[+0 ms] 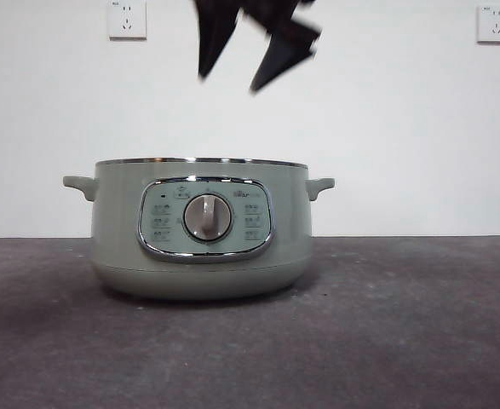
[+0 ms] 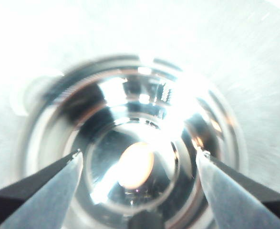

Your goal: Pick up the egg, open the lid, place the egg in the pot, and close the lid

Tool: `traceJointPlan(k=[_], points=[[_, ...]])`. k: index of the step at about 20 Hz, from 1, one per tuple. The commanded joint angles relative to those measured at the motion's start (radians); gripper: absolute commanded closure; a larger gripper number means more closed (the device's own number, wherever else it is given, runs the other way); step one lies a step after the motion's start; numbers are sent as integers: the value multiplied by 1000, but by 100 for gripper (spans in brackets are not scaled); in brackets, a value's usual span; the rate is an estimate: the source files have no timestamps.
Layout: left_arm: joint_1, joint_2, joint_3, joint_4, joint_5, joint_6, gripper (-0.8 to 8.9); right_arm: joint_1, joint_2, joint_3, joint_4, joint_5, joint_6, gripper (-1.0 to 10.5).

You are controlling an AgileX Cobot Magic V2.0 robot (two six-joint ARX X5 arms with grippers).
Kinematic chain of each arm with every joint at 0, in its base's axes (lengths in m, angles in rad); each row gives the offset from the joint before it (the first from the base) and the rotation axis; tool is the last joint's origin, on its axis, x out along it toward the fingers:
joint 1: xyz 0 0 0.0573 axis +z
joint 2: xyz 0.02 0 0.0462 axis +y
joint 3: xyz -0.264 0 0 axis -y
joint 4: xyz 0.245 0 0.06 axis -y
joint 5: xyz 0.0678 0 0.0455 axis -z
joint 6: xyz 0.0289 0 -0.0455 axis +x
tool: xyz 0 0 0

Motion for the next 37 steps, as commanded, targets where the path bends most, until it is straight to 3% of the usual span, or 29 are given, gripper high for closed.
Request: traceJointPlan(k=[1,6,12,16,20,27,31,37], points=[[-4,14,9,79,10,-10,822,1,-85,0,-72,-10,13,537],[-11,123,9,198,72,-10,821,1,-260,-2,-284,-61,-6,540],[-89,292,10,359,69,-10,821,1,-404,-31,-412,-90,-7,541],[-180,415,10,478,52,-10,821,1,-565,-232,-372,-111,5,542],[-293,541,12,613,-44,-10,821,1,-795,-560,-222,-111,78,542],[-363,806,151,683,-108,18,822,1,-1077,-960,-175,-109,204,542],[-362,921,207,716,-120,20,822,1,-1198,-1063,-175,-76,262,542],[-362,1028,207,769,-123,20,822,1,-1304,-1080,-193,-60,306,542]])
